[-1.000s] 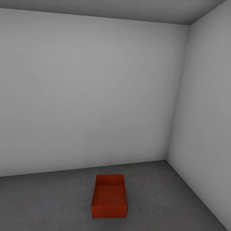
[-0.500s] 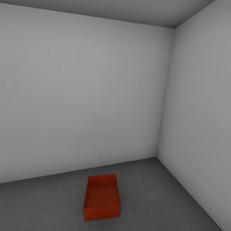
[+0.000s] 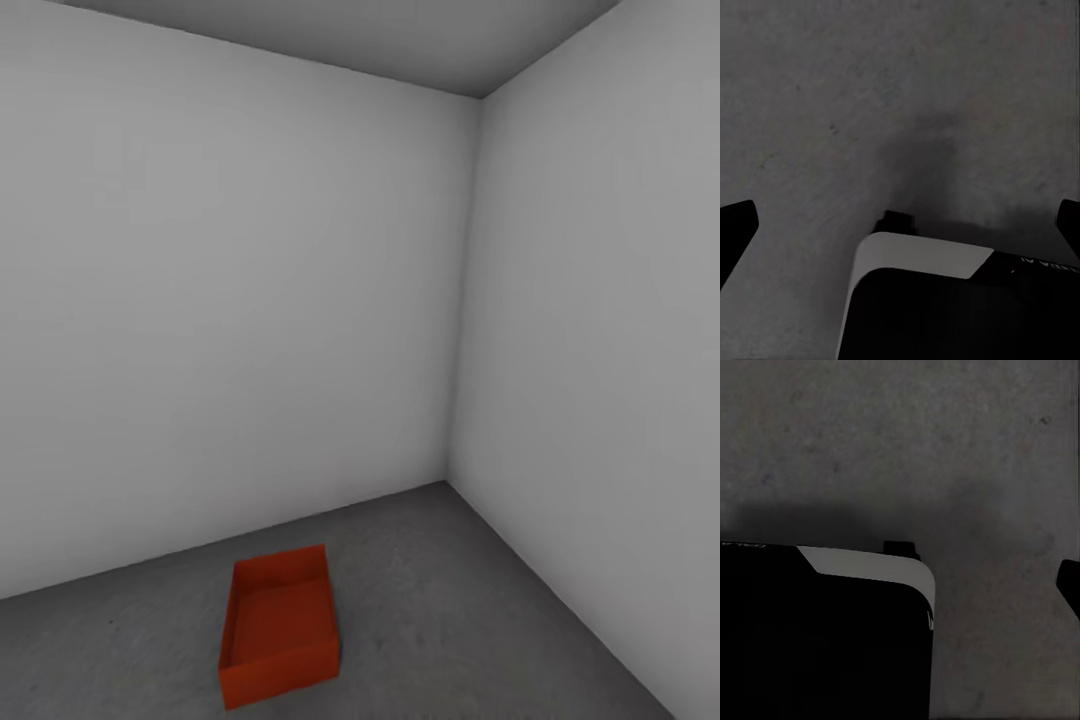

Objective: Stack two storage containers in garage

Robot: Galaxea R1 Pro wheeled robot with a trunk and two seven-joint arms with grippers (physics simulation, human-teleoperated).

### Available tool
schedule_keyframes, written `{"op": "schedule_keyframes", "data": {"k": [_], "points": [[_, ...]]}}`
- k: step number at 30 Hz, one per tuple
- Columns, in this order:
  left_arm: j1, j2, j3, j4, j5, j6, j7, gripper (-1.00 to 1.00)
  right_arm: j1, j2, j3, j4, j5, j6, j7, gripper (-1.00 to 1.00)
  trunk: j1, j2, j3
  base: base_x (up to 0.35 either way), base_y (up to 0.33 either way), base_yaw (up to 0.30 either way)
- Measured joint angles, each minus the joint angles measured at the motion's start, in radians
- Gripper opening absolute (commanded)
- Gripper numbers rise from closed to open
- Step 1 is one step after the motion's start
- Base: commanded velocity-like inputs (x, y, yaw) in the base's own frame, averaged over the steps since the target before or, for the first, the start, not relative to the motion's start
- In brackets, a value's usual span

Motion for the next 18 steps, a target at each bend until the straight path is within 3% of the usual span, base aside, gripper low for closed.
{"op": "schedule_keyframes", "data": {"k": [7,18], "points": [[0.003,-0.024,0.000,0.001,-0.004,0.002,-0.001,1.00,0.000,0.000,0.000,0.000,0.001,0.000,0.000,1.00,0.000,0.000,0.000,0.000,0.000,-0.293],[0.006,-0.029,0.000,0.001,-0.003,0.000,-0.001,1.00,0.000,-0.001,0.000,0.000,0.001,0.000,0.000,1.00,0.000,0.000,0.000,0.000,0.000,-0.293]]}}
